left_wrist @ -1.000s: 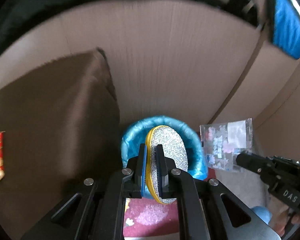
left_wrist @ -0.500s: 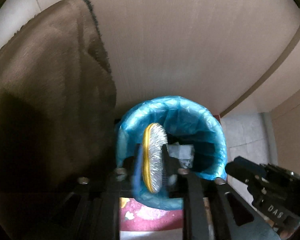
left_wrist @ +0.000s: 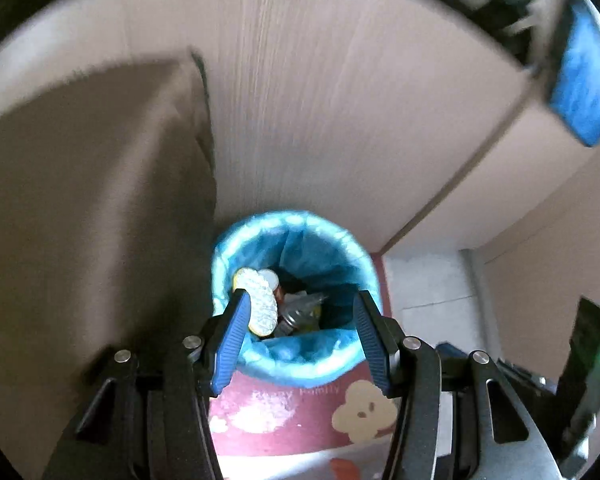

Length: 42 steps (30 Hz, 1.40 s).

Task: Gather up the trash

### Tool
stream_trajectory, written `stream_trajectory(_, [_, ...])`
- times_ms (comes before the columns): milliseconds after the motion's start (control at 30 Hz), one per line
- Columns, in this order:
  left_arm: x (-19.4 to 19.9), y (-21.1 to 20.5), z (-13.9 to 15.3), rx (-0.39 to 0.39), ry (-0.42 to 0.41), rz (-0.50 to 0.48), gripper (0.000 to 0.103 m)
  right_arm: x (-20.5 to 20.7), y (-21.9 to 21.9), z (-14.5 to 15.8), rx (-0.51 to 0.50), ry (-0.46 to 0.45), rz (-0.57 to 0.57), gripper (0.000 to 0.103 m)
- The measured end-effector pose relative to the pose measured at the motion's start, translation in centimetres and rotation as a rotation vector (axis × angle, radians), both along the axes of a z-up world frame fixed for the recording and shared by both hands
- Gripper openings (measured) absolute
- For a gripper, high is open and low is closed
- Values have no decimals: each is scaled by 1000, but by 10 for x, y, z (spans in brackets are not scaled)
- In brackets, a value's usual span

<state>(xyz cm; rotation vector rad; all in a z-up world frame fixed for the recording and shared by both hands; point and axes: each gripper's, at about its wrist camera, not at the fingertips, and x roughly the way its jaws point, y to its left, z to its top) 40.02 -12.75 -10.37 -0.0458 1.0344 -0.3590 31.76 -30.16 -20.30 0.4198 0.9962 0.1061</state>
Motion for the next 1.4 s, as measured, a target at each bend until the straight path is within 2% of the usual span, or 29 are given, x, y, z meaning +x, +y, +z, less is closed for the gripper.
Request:
stream_trajectory(133, [-65, 30, 51, 42, -158, -14, 54, -41, 18, 43, -47, -97, -11, 26])
stream_trajectory(367, [-179, 93, 107, 111, -369, 48, 54, -127, 82, 117, -201, -266, 30, 30])
stream_trajectory(533, [-247, 133, 121, 85, -403, 44, 54, -187, 132, 143, -248, -337, 66, 32])
stream_trajectory(667, [-288, 143, 123, 95, -404, 46, 54, -233, 162, 156, -301, -378, 75, 33])
stream_trajectory(733, [-306, 147, 125, 117, -438, 63, 54, -258, 173, 160, -335, -407, 56, 33])
stream_trajectory(867, [-338, 156, 134, 128, -506, 146, 54, -293, 190, 169, -440, -466, 25, 33])
stream_trajectory(1033, [-365, 174, 142, 47, -552, 204, 54, -327, 200, 188, -466, -563, 8, 35])
stream_trajectory(1167, [-369, 181, 138, 64, -546, 223, 54, -347, 204, 193, -479, -631, -24, 36])
stream_trajectory(1267, [-368, 184, 135, 72, -536, 230, 54, -348, 203, 195, -478, -640, -41, 37])
stream_trajectory(1400, [-365, 184, 133, 84, -528, 228, 54, -341, 203, 190, -450, -600, -40, 37])
